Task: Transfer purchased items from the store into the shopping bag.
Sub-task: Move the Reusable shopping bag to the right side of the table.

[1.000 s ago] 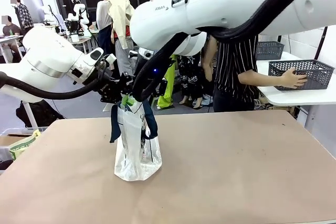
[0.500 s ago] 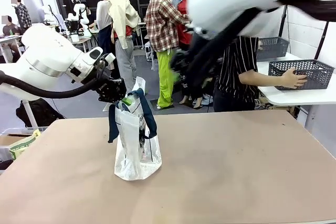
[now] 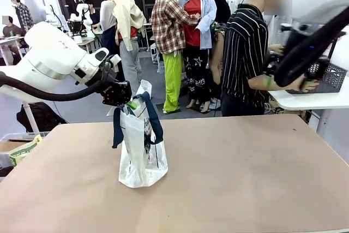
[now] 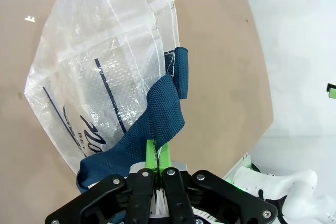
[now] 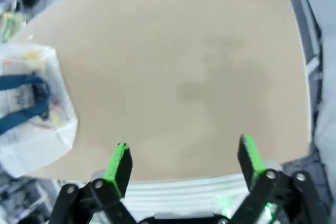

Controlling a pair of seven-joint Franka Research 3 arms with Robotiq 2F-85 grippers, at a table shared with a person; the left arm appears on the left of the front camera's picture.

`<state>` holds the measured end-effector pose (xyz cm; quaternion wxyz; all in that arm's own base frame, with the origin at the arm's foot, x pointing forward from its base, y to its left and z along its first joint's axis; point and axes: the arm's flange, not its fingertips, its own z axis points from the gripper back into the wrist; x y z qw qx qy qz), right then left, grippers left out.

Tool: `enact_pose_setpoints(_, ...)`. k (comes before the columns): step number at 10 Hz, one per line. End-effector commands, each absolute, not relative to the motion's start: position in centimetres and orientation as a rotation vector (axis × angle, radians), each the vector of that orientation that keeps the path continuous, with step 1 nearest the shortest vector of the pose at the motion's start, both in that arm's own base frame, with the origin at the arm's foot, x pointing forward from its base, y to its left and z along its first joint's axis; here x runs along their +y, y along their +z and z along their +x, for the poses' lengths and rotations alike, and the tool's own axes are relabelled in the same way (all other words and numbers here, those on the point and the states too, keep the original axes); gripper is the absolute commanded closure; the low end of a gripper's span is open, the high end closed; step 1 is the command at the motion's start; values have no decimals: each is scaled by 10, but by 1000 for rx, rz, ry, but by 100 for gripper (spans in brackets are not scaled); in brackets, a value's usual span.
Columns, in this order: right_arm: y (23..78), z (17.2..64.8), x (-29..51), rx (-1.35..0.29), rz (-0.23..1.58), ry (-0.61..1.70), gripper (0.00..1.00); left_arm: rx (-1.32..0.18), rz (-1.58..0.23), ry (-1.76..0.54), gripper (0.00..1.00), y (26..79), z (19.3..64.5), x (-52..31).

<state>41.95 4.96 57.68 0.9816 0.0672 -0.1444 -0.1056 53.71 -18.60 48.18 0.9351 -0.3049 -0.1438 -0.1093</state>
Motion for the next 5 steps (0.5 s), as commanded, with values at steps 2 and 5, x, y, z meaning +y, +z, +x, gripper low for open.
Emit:
enact_pose_setpoints(2, 559, 392, 19, -284, 162, -391, 0, -278, -585, -218, 100, 481, 546, -192)
enact_pose_setpoints(5, 565, 406, 11, -276, 142, -338, 0, -325, -522, -234, 100, 484, 551, -197)
